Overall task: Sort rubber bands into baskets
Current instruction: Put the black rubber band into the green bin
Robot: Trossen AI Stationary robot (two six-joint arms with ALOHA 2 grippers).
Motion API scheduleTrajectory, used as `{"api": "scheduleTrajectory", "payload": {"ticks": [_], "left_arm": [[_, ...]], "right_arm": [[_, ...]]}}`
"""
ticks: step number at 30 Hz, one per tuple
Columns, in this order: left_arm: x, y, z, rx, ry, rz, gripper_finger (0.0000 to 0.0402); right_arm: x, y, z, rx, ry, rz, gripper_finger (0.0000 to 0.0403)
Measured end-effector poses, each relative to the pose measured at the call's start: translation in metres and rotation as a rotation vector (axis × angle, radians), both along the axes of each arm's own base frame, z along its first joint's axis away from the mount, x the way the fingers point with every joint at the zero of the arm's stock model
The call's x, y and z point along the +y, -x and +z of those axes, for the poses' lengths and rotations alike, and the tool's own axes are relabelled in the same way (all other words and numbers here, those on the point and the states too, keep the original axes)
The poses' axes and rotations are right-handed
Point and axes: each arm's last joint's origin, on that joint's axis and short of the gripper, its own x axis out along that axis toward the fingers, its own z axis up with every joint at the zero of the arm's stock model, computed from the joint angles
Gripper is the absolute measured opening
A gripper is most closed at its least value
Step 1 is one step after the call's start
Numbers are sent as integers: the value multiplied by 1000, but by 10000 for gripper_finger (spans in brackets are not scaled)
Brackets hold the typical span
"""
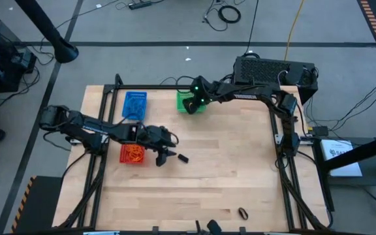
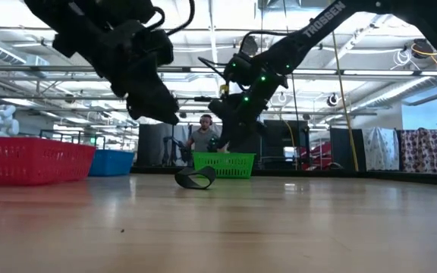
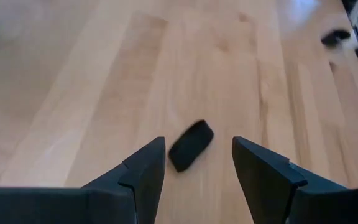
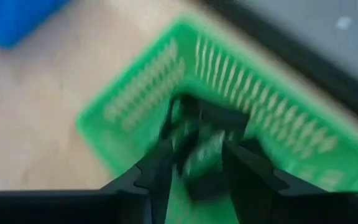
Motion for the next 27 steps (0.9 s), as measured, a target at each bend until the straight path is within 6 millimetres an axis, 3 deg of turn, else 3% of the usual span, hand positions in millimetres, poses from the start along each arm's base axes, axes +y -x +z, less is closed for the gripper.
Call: {"api": "scheduleTrajectory", "payload": {"ticks": [5,10,13,18,22,27], "left_arm": [[-21,6,-7,-3,-146,-120,193],[-33,7,-26,39,-290,-176,193],[-40,-1,-39,16,-332,-231,193],[-45,-15,-56,-55,-401,-259,193],[-45,-20,-61,-84,-397,-251,193],[-45,-19,-63,-70,-436,-295,193]], "right_arm": [[14,11,0,82,-176,128,145],[50,19,15,176,-274,262,143],[78,23,39,186,-249,341,139],[113,34,90,128,-46,333,134],[152,53,123,80,-51,392,134],[218,70,137,99,-131,493,134]]}}
